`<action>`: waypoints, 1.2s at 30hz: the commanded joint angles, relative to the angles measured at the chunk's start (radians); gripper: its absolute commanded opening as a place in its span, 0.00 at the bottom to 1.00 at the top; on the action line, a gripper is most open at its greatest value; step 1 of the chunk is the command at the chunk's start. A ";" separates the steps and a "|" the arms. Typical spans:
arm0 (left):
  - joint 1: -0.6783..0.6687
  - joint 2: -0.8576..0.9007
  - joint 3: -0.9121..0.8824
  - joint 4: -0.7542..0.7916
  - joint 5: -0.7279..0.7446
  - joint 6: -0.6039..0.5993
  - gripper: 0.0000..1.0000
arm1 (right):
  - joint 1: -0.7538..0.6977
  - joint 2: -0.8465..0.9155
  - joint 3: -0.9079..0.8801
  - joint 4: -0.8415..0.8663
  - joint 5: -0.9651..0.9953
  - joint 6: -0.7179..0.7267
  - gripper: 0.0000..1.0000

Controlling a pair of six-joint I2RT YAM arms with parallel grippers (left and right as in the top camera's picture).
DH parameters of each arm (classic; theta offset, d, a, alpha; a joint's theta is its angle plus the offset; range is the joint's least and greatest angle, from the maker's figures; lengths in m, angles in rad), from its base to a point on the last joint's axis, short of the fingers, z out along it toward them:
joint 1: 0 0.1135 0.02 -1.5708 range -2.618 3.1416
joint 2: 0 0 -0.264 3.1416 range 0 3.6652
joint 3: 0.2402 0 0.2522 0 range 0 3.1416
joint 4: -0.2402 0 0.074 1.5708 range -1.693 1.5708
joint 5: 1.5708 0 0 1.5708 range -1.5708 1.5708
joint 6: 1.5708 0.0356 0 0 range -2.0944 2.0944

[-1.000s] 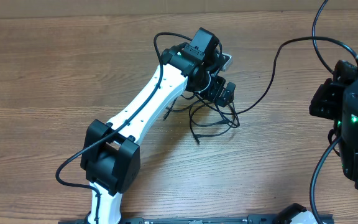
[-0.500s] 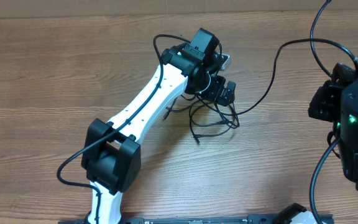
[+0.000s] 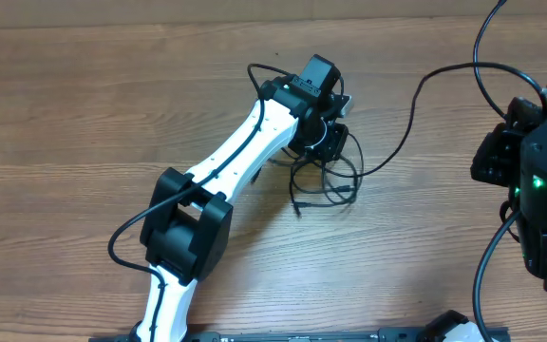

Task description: Untangle cables

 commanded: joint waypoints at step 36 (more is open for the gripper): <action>0.420 -0.060 1.226 -0.610 -0.323 0.029 0.04 | 0.001 -0.015 0.008 -0.117 0.127 0.058 0.04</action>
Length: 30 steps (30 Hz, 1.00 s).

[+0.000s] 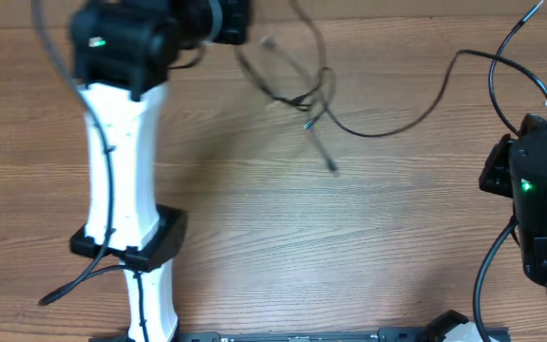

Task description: Untangle cables

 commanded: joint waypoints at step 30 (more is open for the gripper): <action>0.407 -0.163 0.049 -0.149 -0.150 0.091 0.04 | -0.246 -0.070 0.008 0.000 0.387 0.079 0.04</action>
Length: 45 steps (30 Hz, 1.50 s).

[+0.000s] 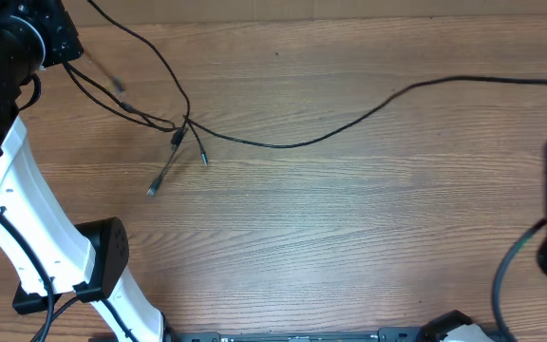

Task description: Untangle cables

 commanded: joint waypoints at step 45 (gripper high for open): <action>0.005 -0.008 0.007 0.003 0.054 0.017 0.04 | -1.275 0.739 -0.015 0.375 -1.190 -0.248 0.04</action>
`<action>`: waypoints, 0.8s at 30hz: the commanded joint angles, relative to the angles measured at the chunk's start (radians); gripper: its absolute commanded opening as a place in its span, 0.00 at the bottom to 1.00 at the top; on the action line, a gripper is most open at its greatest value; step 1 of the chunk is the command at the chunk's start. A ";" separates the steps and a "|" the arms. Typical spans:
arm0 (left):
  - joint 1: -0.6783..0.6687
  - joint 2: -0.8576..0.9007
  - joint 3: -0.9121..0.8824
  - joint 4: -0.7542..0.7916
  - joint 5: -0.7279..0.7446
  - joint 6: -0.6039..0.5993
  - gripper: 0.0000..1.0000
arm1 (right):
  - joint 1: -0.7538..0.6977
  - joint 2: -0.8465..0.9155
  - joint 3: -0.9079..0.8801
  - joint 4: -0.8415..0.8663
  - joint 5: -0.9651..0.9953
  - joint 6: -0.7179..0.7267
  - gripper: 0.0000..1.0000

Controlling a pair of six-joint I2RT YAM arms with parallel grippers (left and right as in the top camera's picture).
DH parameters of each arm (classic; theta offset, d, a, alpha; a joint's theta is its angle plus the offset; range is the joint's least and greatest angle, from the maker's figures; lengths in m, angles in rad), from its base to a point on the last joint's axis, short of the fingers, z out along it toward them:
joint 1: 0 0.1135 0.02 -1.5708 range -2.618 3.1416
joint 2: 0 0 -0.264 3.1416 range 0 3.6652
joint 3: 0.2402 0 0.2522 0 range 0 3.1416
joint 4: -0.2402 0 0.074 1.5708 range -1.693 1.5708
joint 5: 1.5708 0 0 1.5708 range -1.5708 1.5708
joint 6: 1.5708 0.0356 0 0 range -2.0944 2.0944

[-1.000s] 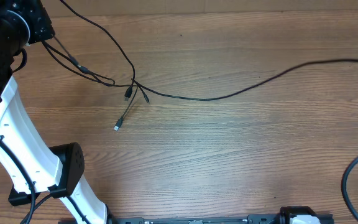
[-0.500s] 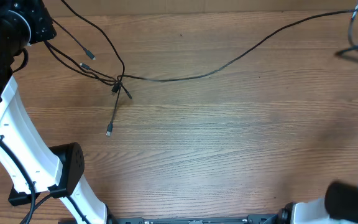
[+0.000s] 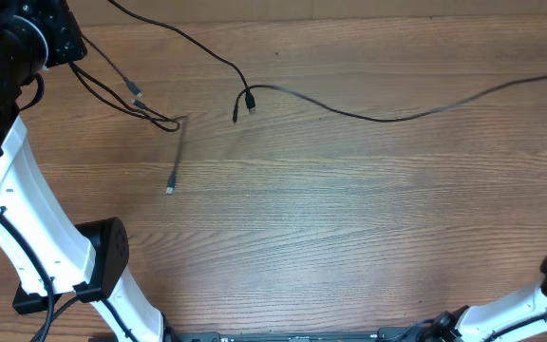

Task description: Untangle cables

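Observation:
My left gripper (image 3: 53, 43) is at the far top-left corner of the overhead view, shut on thin black cables (image 3: 112, 95) that fan out from it. One of these bends at a small kink and hangs down to a plug (image 3: 171, 188). A long black cable (image 3: 378, 119) runs in from the right edge to a hooked end with a plug (image 3: 236, 114). Another strand (image 3: 188, 38) comes down from the top edge to that hook. The right gripper is out of view.
The wooden table (image 3: 349, 237) fills the view. The white left arm (image 3: 27, 190) stands along the left side, with its black joint (image 3: 103, 256) near the front. A bit of the right arm shows at the bottom right corner.
The long cable's end has come away from the knot beside the left strands and now lies further right. The right arm's black body has left the right edge. The left arm has not moved.
At first my left gripper was down on a tangled bundle at the table's middle, with the right arm at the right edge. Then the bundle was lifted toward the top left. Then it was stretched out with one knot left. Now that knot has parted.

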 commanded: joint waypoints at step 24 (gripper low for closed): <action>-0.110 -0.008 -0.079 0.011 0.159 0.156 0.04 | 0.171 -0.024 0.005 0.096 -0.142 -0.095 0.04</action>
